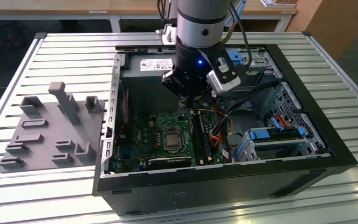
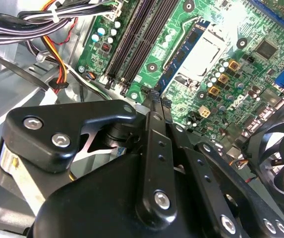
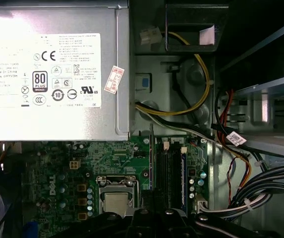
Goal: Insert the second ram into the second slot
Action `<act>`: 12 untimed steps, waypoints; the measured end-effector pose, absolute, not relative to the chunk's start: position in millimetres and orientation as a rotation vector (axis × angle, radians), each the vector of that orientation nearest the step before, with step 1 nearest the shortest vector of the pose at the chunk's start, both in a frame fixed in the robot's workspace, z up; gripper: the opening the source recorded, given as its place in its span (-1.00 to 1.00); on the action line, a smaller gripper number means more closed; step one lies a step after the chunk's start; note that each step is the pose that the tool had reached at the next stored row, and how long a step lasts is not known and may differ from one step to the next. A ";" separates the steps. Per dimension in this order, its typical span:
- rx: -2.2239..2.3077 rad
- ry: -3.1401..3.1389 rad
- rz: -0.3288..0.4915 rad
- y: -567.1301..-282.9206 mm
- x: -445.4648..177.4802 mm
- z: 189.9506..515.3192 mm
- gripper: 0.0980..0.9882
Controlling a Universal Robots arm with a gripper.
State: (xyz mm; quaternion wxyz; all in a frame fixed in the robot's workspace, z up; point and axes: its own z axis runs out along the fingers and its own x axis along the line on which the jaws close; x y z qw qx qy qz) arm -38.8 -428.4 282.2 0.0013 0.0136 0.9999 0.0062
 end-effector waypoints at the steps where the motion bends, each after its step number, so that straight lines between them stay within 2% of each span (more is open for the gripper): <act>1: 0.043 3.139 0.019 -428.4 -38.7 281.9 -0.96; 12: 0.043 3.139 0.019 -428.4 -36.1 275.6 -0.96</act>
